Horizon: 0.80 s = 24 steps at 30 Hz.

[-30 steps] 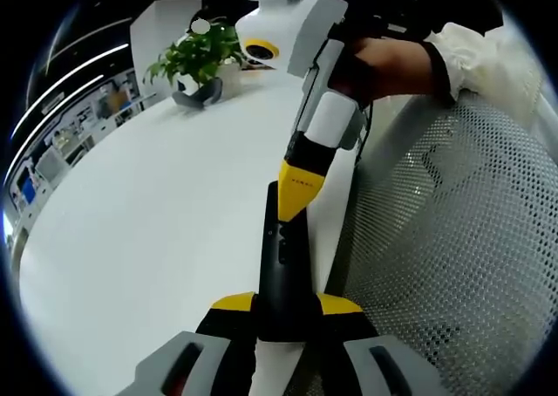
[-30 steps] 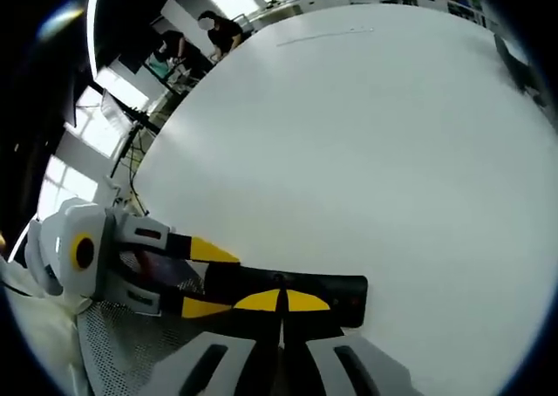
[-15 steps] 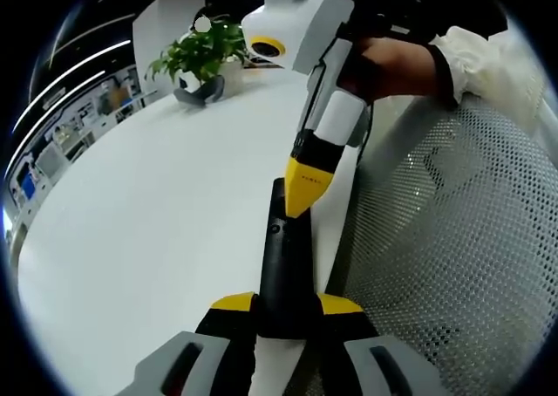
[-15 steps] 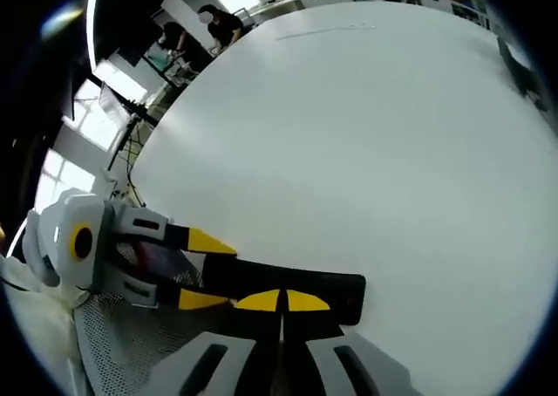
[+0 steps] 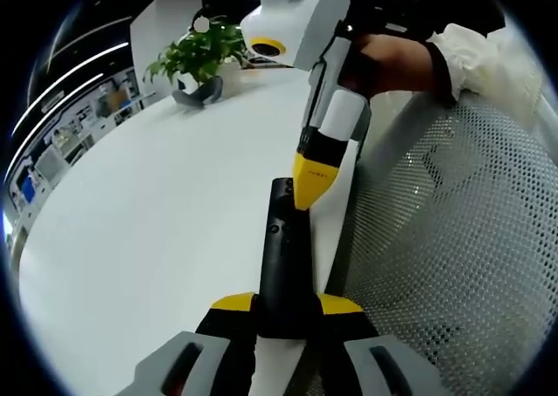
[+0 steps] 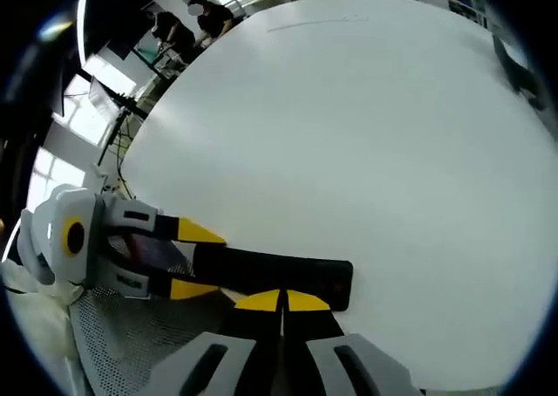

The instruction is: Press the specified remote control buttons in sequence, fully releasing each button before pressing the next.

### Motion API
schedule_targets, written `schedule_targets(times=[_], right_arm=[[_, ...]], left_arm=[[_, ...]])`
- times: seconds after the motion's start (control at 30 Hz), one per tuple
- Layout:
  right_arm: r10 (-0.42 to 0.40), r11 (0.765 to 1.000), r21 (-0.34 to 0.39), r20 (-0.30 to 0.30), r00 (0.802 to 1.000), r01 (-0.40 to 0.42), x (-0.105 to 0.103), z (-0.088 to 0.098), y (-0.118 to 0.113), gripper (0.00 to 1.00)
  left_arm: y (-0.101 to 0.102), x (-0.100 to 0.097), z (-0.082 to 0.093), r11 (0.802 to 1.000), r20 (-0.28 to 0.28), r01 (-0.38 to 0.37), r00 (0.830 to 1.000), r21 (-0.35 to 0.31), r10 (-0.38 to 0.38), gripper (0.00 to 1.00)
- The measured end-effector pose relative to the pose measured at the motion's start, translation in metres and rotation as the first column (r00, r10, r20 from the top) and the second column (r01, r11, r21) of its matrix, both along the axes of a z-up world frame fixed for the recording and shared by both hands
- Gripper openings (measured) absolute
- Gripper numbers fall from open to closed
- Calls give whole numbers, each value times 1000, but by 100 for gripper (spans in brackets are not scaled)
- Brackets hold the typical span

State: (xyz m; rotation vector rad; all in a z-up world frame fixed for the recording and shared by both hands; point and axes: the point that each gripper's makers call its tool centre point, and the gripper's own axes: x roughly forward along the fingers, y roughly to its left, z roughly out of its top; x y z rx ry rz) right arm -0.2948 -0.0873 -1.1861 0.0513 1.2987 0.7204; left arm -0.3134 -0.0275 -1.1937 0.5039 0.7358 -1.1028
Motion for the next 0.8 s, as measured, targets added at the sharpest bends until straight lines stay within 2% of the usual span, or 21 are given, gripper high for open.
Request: schedule_targets(times=[0.5, 0.8], right_arm=[[20, 1000, -23, 12, 1000, -20, 0, -2, 0, 0], [21, 1000, -12, 12, 1000, -21, -1, -1, 0, 0]], left_arm=[[0, -1, 0, 1000, 13, 9, 1000, 5, -9, 25], [0, -1, 0, 1000, 10, 8, 1000, 3, -8, 25]])
